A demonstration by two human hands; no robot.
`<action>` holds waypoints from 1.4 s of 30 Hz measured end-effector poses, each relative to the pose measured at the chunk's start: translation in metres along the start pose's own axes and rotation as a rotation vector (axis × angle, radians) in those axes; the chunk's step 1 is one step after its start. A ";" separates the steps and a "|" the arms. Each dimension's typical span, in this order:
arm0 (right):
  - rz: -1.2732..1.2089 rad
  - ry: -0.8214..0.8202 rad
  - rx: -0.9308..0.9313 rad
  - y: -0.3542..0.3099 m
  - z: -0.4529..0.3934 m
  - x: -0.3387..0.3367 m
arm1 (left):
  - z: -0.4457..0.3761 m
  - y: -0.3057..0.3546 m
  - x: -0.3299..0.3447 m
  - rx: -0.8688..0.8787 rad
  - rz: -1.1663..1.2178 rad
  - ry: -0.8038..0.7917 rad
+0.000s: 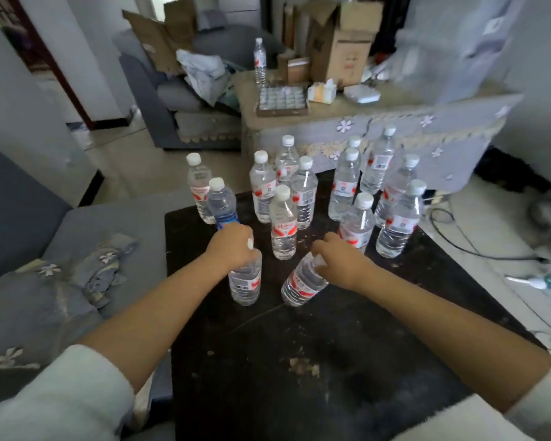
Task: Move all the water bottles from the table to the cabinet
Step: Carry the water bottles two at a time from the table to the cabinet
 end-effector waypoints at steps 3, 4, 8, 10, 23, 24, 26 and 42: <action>-0.011 0.042 0.075 0.017 0.032 -0.009 | 0.011 0.041 -0.004 0.180 -0.065 -0.020; -0.016 0.061 0.102 0.025 0.044 -0.014 | 0.015 0.057 -0.004 0.240 -0.076 -0.031; -0.001 0.122 0.248 0.065 0.099 -0.033 | 0.034 0.129 0.001 0.499 -0.138 -0.050; -0.007 0.166 0.339 0.092 0.133 -0.042 | 0.045 0.173 0.007 0.632 -0.169 -0.069; -0.106 0.332 0.854 0.269 0.404 -0.095 | 0.156 0.493 0.017 1.125 -0.261 -0.049; -0.114 0.333 0.877 0.283 0.422 -0.097 | 0.165 0.515 0.020 1.132 -0.272 -0.063; -0.124 0.351 0.921 0.312 0.464 -0.105 | 0.184 0.564 0.024 1.168 -0.282 -0.078; -0.466 0.716 1.205 0.519 0.714 -0.163 | 0.310 0.896 0.047 1.499 -0.305 -0.109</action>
Point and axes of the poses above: each hand's wrist, its own z-axis away from the middle knuckle, its own x-axis out of the palm, y = z × x, the point moved 6 cm from there along -z, towards the middle knuckle, and after that the axes turned 12 degrees about -z, right-handed, at the moved point
